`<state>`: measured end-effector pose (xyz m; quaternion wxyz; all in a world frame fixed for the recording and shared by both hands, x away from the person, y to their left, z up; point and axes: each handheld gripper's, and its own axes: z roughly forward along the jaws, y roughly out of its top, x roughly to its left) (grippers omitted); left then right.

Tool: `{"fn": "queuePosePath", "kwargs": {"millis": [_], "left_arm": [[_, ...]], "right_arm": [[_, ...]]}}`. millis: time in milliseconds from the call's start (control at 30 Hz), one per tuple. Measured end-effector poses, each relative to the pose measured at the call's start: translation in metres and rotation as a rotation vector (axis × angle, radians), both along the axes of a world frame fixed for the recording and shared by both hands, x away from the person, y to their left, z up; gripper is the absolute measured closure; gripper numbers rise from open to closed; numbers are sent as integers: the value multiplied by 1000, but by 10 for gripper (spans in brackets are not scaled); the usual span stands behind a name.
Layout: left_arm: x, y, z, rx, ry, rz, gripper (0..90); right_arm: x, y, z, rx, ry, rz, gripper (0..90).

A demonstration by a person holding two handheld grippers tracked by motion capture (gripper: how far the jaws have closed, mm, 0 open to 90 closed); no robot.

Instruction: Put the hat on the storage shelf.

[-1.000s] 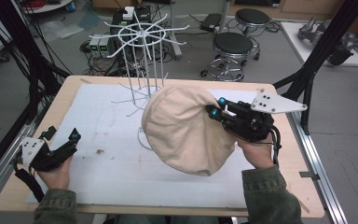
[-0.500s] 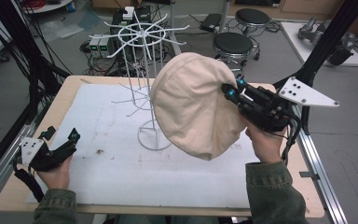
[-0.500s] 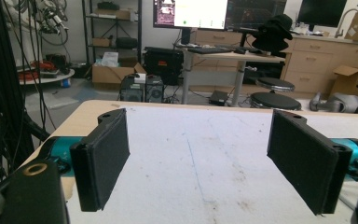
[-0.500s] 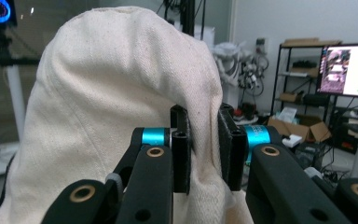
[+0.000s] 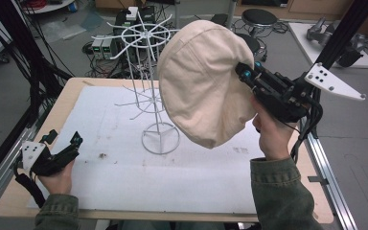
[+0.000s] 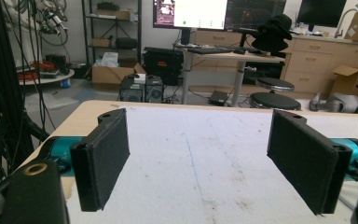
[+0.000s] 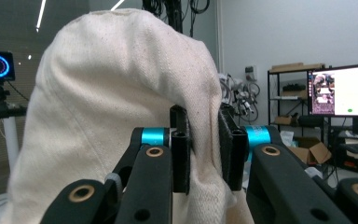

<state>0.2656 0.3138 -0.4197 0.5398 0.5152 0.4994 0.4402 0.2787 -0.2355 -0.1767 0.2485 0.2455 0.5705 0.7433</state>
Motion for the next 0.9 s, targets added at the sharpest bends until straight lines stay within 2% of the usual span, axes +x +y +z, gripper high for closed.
{"fn": "queuePosePath", "kwargs": {"millis": [333, 600, 800, 900], "left_arm": [[1, 0, 0, -15, -2, -7, 210], [0, 2, 0, -21, -4, -4, 211], [0, 2, 0, -22, -2, -4, 210], [0, 3, 0, -24, -2, -4, 210]], "right_arm": [[17, 12, 19, 61, 34, 16, 777], [32, 21, 35, 110, 29, -1, 775], [43, 26, 41, 109, 54, 11, 775], [55, 30, 39, 100, 96, 33, 772]]}}
